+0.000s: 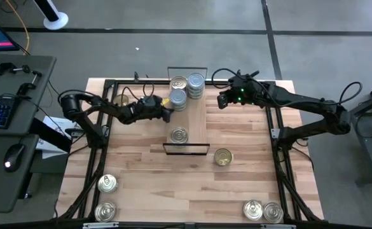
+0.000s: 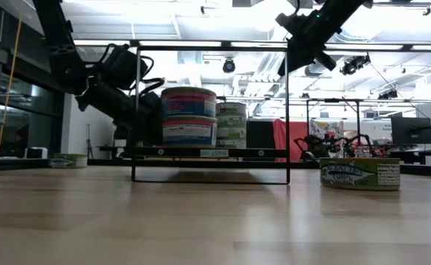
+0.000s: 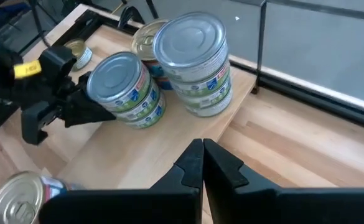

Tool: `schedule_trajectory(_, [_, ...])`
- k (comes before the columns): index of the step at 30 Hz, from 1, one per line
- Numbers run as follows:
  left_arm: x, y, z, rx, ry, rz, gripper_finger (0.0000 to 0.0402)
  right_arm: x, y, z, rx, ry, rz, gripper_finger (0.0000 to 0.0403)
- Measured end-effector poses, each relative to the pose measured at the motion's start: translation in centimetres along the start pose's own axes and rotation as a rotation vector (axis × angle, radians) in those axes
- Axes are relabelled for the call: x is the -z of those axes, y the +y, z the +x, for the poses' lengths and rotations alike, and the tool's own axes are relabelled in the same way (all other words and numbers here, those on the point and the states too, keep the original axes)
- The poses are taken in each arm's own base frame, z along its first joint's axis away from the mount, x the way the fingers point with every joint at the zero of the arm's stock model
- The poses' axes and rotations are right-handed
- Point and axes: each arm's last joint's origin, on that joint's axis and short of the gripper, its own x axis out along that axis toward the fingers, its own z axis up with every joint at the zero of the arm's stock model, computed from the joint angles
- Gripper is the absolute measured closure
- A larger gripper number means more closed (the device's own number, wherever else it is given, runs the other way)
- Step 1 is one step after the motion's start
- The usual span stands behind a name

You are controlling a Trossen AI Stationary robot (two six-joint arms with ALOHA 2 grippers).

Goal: Stack canned seafood by type on shelf
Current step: Adjust the green tuna can, then adjust the pink and blue tuna can

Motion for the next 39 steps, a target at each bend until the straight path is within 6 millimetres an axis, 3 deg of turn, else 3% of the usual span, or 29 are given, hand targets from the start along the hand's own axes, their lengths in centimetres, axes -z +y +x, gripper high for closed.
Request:
schedule_trajectory(4, [0.3, -0.8, -0.6, 0.121, 0.123, 0.004, 0.0401, 0.3, 0.0, 0.0, -0.042, 0.055, -0.008, 0.0403])
schedule_trajectory(8, [1.1, -2.4, -2.4, 0.156, 0.266, 0.083, 0.0401, 1.3, 0.0, -0.2, -0.112, 0.202, -0.05, 0.0403])
schedule_trajectory(15, [2.9, -5.6, -5.4, 0.245, 0.39, 0.265, 0.0401, 5.5, 0.5, -0.8, -0.121, 0.491, -0.158, 0.0403])
schedule_trajectory(22, [4.5, -5.2, -4.5, 0.216, 0.465, 0.297, 0.0401, 7.9, 1.1, 0.0, -0.124, 0.501, -0.133, 0.0403])
schedule_trajectory(31, [4.8, -5.5, -3.5, 0.299, 0.478, 0.295, 0.0402, 8.1, 1.5, 0.1, -0.144, 0.48, -0.112, 0.0403])
schedule_trajectory(39, [3.7, -6.9, -3.2, 0.381, 0.483, 0.321, 0.0402, 7.9, 1.7, 0.1, -0.159, 0.462, -0.105, 0.0403])
